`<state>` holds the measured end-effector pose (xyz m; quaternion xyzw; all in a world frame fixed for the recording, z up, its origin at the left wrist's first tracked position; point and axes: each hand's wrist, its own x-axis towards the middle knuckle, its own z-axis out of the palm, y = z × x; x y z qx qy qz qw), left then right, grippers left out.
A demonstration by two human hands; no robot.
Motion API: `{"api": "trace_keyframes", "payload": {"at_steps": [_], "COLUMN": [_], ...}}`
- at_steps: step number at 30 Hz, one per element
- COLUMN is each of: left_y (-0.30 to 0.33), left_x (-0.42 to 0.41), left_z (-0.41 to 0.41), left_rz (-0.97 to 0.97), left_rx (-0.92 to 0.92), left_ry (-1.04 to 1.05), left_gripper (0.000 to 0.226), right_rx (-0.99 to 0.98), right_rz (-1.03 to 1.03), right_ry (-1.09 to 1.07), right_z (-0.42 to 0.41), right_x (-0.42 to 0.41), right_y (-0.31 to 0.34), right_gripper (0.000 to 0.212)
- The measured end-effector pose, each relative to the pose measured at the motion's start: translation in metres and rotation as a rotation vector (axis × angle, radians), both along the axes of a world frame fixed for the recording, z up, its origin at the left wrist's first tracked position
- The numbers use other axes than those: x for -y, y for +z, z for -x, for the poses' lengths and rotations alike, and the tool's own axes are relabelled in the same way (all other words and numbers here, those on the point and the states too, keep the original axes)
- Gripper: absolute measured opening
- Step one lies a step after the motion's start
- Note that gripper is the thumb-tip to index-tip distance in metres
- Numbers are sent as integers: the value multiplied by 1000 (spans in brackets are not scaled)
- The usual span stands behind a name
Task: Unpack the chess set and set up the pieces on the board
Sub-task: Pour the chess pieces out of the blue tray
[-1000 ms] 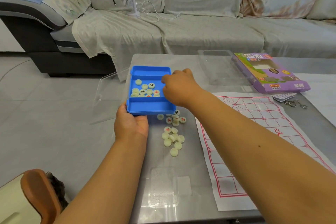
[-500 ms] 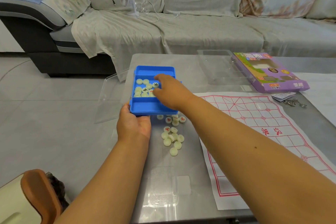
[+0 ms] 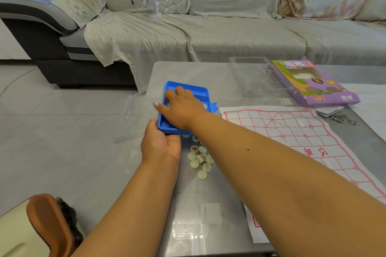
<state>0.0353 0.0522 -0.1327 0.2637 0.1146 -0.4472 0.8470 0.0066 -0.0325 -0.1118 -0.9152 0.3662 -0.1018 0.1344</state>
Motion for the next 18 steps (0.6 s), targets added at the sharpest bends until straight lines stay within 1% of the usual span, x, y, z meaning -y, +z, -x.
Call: {"api": "trace_keyframes", "payload": {"at_steps": [5, 9, 11, 16, 18], "left_y": [0, -4, -5, -6, -8], "left_x": [1, 1, 1, 3, 3], "left_z": [-4, -6, -6, -6, -7], "left_rz": [13, 13, 14, 8, 3], "left_rx": [-9, -21, -26, -47, -54], "left_ry": [7, 3, 5, 7, 11], "left_gripper": [29, 30, 30, 26, 25], "right_rx": [35, -38, -49, 29, 43], "right_rz": [74, 119, 111, 55, 39], "right_ry": [46, 40, 40, 69, 91], "right_z": [-5, -7, -7, -9, -10], "right_x": [0, 0, 1, 1, 0], "right_y": [1, 0, 0, 2, 2], "right_gripper": [42, 48, 49, 32, 35]}}
